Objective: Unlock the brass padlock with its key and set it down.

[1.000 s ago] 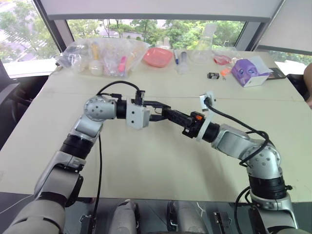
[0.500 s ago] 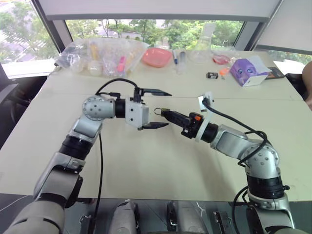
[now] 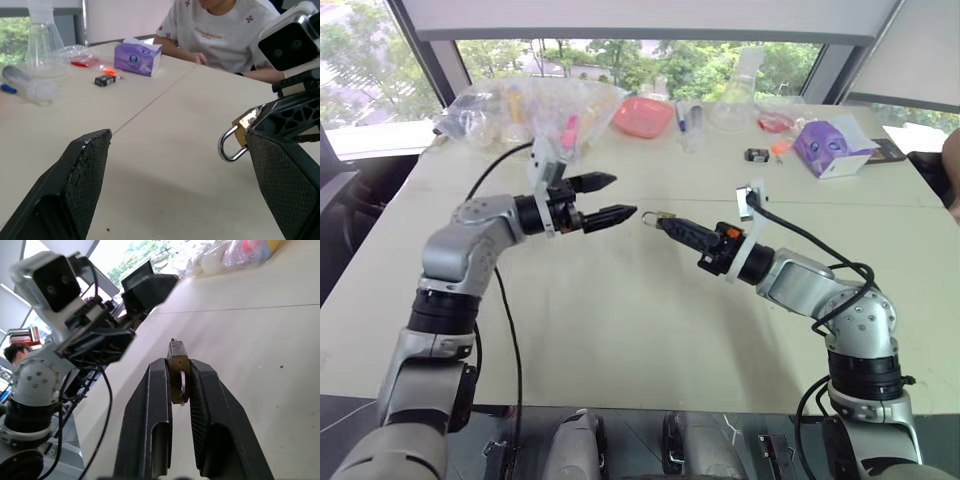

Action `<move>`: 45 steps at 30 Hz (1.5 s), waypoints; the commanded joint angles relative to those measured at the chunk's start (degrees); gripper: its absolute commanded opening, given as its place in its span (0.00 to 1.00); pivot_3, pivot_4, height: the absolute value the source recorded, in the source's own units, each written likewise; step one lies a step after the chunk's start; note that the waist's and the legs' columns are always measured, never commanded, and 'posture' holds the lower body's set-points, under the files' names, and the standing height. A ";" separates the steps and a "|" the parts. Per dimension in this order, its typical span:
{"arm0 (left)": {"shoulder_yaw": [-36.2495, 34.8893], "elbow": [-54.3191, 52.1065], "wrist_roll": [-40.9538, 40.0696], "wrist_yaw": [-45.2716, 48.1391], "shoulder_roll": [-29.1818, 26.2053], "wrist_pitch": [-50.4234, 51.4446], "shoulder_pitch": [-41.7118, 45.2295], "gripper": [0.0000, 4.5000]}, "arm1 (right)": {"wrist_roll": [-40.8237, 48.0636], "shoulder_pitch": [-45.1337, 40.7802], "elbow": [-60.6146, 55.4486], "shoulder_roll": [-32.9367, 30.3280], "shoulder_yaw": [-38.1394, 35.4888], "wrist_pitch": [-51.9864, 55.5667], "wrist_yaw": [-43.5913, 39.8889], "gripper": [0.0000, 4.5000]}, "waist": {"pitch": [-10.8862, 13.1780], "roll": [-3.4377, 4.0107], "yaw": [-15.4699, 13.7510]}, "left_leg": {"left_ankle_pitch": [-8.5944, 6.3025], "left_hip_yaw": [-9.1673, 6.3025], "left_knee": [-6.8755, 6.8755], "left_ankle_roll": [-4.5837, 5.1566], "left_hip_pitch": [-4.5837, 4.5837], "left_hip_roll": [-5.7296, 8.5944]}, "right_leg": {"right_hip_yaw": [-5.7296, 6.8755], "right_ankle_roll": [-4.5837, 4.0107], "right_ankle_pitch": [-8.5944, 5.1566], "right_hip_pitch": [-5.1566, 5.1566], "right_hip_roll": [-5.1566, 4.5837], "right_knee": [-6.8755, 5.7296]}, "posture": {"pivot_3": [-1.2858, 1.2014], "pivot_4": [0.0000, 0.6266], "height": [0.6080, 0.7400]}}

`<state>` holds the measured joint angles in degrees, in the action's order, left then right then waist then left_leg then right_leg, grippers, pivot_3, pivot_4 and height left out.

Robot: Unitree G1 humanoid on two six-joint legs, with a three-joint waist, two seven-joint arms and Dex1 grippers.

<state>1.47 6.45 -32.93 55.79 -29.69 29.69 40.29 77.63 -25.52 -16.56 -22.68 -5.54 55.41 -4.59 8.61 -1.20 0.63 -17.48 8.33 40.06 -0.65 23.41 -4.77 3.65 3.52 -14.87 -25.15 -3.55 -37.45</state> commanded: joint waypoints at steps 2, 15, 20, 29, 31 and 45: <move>0.07 -1.63 1.70 0.69 0.56 -1.70 0.16 0.98 | 3.22 -1.48 -2.25 -0.07 -1.60 0.37 -0.29 0.00 | 0.00 0.00 0.00 | 0.00 0.01 0.00 0.00 0.00 0.00 | 0.00 0.00 0.00 0.00 0.00 0.00 | 0.52 0.24 1.00; 1.41 0.68 6.06 3.81 2.43 -5.45 0.49 0.98 | 6.89 -0.54 -4.42 -0.82 -1.20 0.44 1.36 0.00 | 0.00 0.00 -0.02 | 0.00 0.01 0.00 0.00 0.00 0.00 | 0.00 0.00 0.00 0.00 -0.01 0.00 | 0.52 0.24 1.00; 0.53 3.68 8.71 1.25 4.31 -9.51 2.14 0.98 | 8.10 0.01 -5.15 -1.33 -0.64 0.87 1.34 0.00 | 0.00 0.00 -0.08 | 0.00 0.01 0.00 0.00 0.00 0.01 | 0.00 0.00 0.00 0.00 -0.01 0.00 | 0.52 0.24 1.00; -0.05 3.72 9.78 -1.42 6.16 -11.59 2.01 0.98 | 6.84 0.74 -5.45 -1.81 0.99 1.56 1.18 0.00 | 0.00 0.00 -0.02 | 0.00 0.00 -0.01 0.01 0.01 0.01 | 0.00 0.00 0.00 0.00 -0.01 0.01 | 0.52 0.24 1.00; -0.17 2.83 9.72 -1.23 5.62 -10.97 0.99 0.98 | 6.48 0.56 -4.91 -1.58 0.87 1.28 1.39 0.00 | 0.00 0.00 0.04 | 0.00 0.00 -0.01 0.01 0.01 0.01 | 0.00 0.00 0.00 -0.01 -0.01 0.01 | 0.52 0.24 1.00; -7.38 -8.41 0.65 -4.10 -2.03 6.66 -6.37 0.98 | 1.54 -2.01 10.66 1.21 0.99 3.90 6.84 0.00 | 0.00 0.00 0.06 | 0.00 0.01 -0.04 0.00 0.01 0.00 | -0.01 0.00 0.00 -0.01 -0.05 0.03 | 0.52 0.24 1.00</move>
<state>-4.88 2.84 -29.02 51.42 -31.12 33.33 34.19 79.62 -25.66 -6.94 -22.08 -4.20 59.20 2.52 8.61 -1.19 0.69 -17.47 8.34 40.02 -0.66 23.43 -4.77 3.64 3.52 -14.87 -25.17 -3.60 -37.42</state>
